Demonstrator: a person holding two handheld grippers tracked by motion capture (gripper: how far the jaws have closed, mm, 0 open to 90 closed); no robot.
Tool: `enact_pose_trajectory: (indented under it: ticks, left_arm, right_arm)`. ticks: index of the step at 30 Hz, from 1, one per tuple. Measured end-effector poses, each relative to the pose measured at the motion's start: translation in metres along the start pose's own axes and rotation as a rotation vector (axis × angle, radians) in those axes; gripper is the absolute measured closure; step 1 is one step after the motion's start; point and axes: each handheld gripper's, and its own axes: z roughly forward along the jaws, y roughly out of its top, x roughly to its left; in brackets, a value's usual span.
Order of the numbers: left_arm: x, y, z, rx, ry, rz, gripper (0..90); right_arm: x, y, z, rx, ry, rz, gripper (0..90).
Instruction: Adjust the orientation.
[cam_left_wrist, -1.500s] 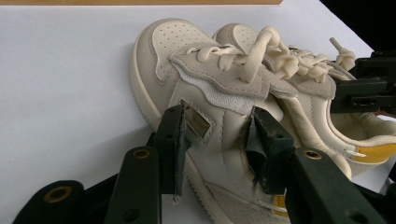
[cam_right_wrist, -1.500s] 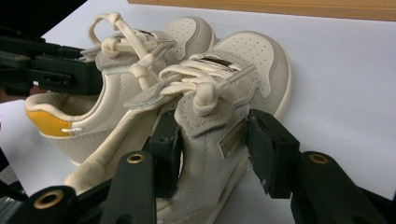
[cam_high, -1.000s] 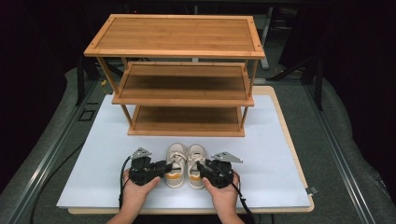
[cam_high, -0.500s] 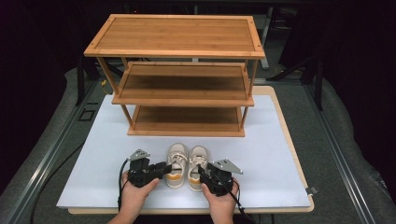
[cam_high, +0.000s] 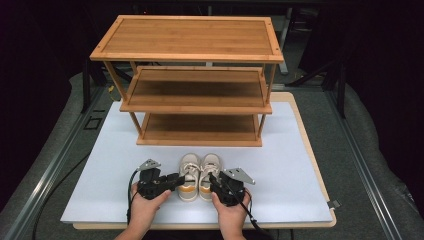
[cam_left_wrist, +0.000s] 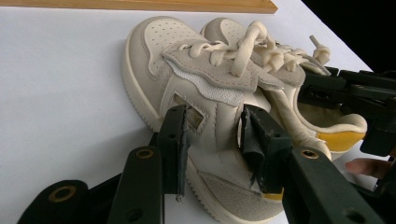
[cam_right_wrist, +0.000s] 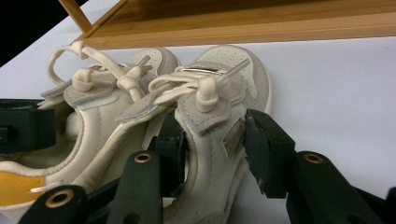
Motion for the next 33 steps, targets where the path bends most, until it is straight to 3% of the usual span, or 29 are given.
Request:
enact_pose_trajectory:
  ticks: [11, 14, 22, 25, 33]
  left_arm:
    - [0.004, 0.008, 0.008, -0.005, 0.006, -0.002, 61.0]
    - [0.005, 0.008, 0.007, 0.002, 0.005, -0.003, 60.0]
    - [0.007, 0.006, 0.004, -0.015, -0.003, 0.016, 53.8]
    - [0.007, 0.005, 0.005, -0.027, 0.001, 0.013, 51.3]
    - [0.005, 0.002, 0.009, -0.054, 0.027, 0.006, 49.8]
  right_arm:
    - [-0.005, 0.012, 0.01, 0.028, 0.012, -0.002, 57.2]
    - [-0.008, 0.013, 0.009, 0.036, 0.036, 0.01, 48.8]
    - [-0.015, 0.017, -0.003, 0.044, 0.123, -0.011, 47.9]
    - [-0.015, 0.015, -0.007, 0.03, 0.13, -0.032, 48.7]
    - [-0.018, 0.014, -0.001, 0.048, 0.157, 0.03, 49.4]
